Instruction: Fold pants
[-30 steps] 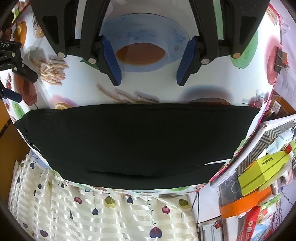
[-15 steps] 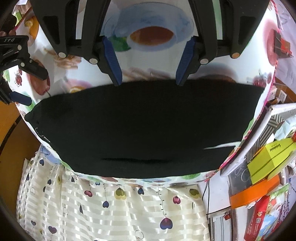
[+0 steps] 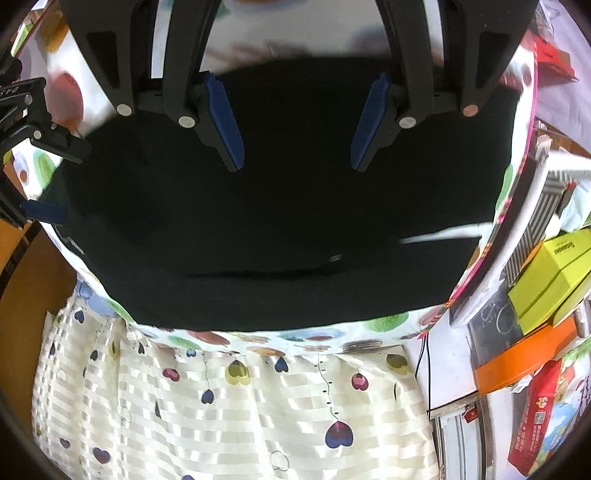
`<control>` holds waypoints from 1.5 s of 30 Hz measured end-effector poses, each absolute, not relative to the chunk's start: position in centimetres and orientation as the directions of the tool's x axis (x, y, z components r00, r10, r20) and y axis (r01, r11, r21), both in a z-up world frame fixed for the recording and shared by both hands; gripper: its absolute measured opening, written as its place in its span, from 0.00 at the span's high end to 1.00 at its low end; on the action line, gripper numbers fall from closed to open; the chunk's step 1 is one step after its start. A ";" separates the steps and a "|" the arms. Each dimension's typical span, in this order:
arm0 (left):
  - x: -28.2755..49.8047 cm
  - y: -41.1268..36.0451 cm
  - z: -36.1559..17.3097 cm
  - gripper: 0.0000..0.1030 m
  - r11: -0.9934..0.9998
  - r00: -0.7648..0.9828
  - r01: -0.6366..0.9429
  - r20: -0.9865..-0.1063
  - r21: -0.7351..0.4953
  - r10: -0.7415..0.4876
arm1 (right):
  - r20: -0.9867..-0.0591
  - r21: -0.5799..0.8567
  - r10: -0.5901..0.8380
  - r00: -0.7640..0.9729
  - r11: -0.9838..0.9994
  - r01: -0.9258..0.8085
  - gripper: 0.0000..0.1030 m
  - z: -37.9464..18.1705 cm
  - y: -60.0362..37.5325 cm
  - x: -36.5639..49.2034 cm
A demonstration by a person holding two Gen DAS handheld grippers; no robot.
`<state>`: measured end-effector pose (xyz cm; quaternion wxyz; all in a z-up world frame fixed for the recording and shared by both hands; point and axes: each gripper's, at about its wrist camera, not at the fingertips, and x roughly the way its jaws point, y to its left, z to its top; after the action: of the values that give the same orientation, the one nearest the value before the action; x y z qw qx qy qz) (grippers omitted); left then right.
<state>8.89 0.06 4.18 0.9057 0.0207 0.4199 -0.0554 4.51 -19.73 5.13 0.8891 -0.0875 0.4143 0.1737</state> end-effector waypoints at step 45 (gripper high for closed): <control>34.7 11.2 -0.1 0.37 0.997 0.616 0.070 -0.788 0.034 -0.016 | -0.858 0.053 0.282 0.428 0.880 -0.472 0.14 -0.2 -23.7 37.2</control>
<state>34.70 11.15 -0.14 0.8984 0.0307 0.4375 -0.0238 37.17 -23.72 -0.22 0.8394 -0.0980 0.4851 0.2247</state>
